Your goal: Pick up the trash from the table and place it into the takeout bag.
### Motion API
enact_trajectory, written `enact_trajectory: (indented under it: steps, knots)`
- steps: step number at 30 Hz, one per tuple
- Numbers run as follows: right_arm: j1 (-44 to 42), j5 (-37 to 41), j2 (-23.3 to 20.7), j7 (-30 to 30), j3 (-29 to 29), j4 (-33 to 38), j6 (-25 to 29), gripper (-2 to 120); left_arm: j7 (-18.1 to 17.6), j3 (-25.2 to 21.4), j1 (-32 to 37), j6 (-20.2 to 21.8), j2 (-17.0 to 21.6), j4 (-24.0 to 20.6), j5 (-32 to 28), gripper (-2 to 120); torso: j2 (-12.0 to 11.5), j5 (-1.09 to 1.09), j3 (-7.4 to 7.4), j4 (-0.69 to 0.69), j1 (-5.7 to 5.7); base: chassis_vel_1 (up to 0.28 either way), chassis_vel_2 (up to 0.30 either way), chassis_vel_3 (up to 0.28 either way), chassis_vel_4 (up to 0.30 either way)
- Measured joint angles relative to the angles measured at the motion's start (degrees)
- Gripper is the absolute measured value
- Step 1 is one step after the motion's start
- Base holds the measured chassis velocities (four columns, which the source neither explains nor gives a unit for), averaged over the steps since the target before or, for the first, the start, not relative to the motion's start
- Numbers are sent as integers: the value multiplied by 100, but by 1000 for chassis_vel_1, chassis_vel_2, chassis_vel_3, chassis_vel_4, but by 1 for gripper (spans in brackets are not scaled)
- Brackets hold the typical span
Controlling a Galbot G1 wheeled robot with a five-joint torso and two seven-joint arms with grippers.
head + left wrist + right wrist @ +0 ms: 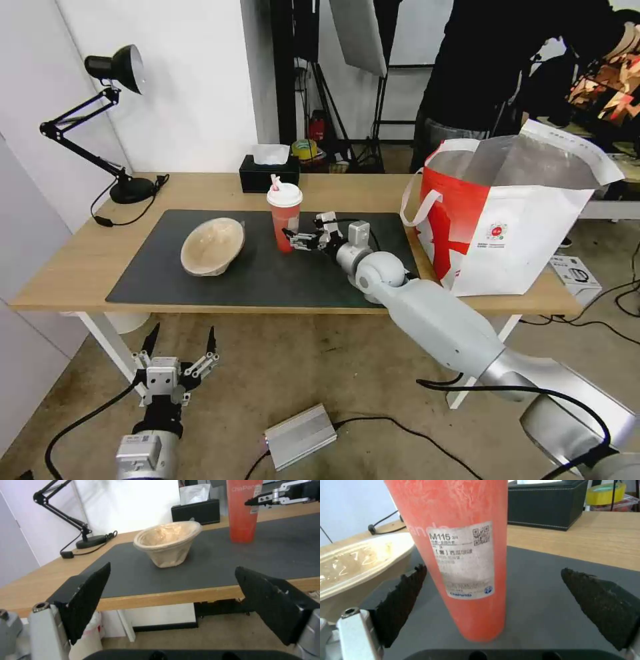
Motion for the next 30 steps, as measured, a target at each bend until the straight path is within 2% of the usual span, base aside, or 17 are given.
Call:
enact_trajectory:
  steps: [30]
  knots:
    - [160, -109, 430, -131, -102, -557, 130, 100, -3, 5, -6, -30, 3, 58, -15, 100, 0, 0, 0, 0, 0, 0, 0, 0, 0]
